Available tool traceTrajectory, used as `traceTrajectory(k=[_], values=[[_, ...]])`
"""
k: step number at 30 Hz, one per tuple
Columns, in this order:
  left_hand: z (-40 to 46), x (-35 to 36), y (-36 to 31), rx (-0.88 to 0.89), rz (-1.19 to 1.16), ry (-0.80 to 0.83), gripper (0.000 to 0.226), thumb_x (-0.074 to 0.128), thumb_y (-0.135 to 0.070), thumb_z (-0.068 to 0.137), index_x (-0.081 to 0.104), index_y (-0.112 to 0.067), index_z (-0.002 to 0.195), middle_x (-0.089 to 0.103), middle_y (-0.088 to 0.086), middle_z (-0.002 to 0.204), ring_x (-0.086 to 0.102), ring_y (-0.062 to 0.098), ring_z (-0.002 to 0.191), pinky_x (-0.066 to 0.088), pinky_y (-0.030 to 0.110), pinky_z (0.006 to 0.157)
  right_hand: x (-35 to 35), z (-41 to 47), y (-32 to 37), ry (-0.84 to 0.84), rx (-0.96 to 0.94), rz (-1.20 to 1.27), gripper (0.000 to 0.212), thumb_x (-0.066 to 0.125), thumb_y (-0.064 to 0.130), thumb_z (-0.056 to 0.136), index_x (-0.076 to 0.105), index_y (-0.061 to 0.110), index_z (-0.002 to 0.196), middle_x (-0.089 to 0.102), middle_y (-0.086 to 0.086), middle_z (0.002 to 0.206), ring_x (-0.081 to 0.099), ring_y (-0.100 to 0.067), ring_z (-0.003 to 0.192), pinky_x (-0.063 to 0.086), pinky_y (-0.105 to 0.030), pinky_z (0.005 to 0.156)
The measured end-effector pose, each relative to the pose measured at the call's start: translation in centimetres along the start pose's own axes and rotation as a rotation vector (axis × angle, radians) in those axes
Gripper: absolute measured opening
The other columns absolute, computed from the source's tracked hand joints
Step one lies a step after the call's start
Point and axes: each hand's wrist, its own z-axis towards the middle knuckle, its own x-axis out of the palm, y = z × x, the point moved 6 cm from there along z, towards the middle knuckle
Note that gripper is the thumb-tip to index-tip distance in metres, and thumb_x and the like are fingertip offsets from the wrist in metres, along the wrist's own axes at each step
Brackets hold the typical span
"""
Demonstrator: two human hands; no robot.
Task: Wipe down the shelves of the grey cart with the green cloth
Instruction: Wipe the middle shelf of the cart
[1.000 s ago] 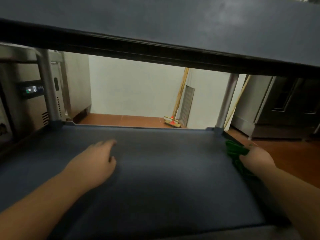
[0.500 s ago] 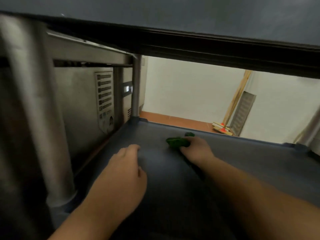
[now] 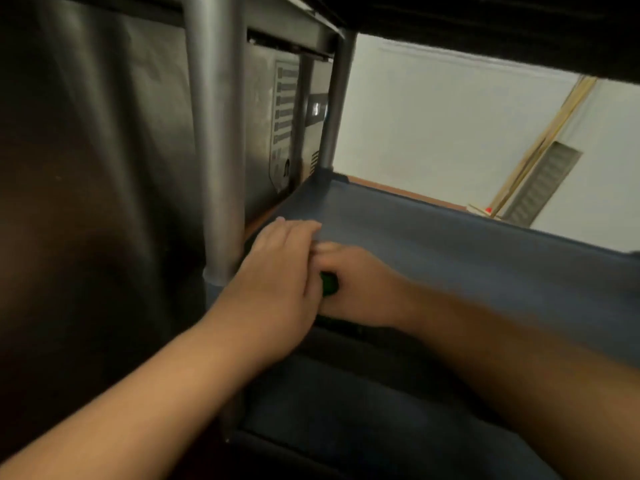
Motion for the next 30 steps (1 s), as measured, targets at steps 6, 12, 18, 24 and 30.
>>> traceTrajectory(k=[6,12,18,24,30], values=[[-3.7,-0.2,-0.6,0.054,-0.007,0.024,0.042,0.036,-0.042,0.097,0.039,-0.025,0.136,0.050,-0.007,0.129,0.045,0.008,0.122,0.032,0.020,0.100,-0.7,-3.8,1.2,-0.004,0.104,-0.038,0.062,0.076,0.027,0.084,0.049,0.022,0.140,0.063,0.005,0.126,0.058,-0.005,0.110,0.045,-0.018,0.093],[-3.0,2.1,-3.0,0.014,-0.014,0.036,0.053,0.034,-0.048,0.094,0.033,-0.026,0.142,0.044,-0.003,0.142,0.043,0.012,0.130,0.039,0.033,0.104,-3.2,-10.0,0.0,-0.017,0.275,0.016,0.057,0.076,0.026,0.083,0.049,0.032,0.133,0.063,0.013,0.118,0.060,0.001,0.104,0.050,-0.028,0.092],[-1.9,7.2,-10.6,0.070,-0.037,0.122,0.049,0.036,-0.047,0.096,0.031,-0.029,0.141,0.044,-0.006,0.143,0.045,0.012,0.129,0.039,0.031,0.098,-8.2,-21.6,-2.3,0.002,0.456,-0.004,0.057,0.076,0.015,0.082,0.053,0.036,0.130,0.061,0.019,0.121,0.059,0.002,0.109,0.048,-0.026,0.094],[-2.4,13.2,-19.9,0.150,-0.116,0.214,0.046,0.039,-0.042,0.097,0.032,-0.029,0.140,0.046,-0.007,0.141,0.046,0.010,0.125,0.038,0.027,0.095,-13.9,-35.3,-4.8,-0.011,0.685,0.059,0.058,0.070,-0.004,0.081,0.058,0.036,0.121,0.066,0.018,0.114,0.063,0.002,0.104,0.049,-0.024,0.090],[-5.3,19.3,-27.5,0.357,0.226,0.262,0.040,0.043,-0.037,0.094,0.048,-0.018,0.129,0.061,0.002,0.115,0.058,0.022,0.099,0.048,0.037,0.075,-18.1,-47.3,-8.1,-0.194,0.840,0.076,0.051,0.063,0.003,0.066,0.062,0.030,0.109,0.071,0.009,0.103,0.067,-0.012,0.094,0.051,-0.039,0.086]])
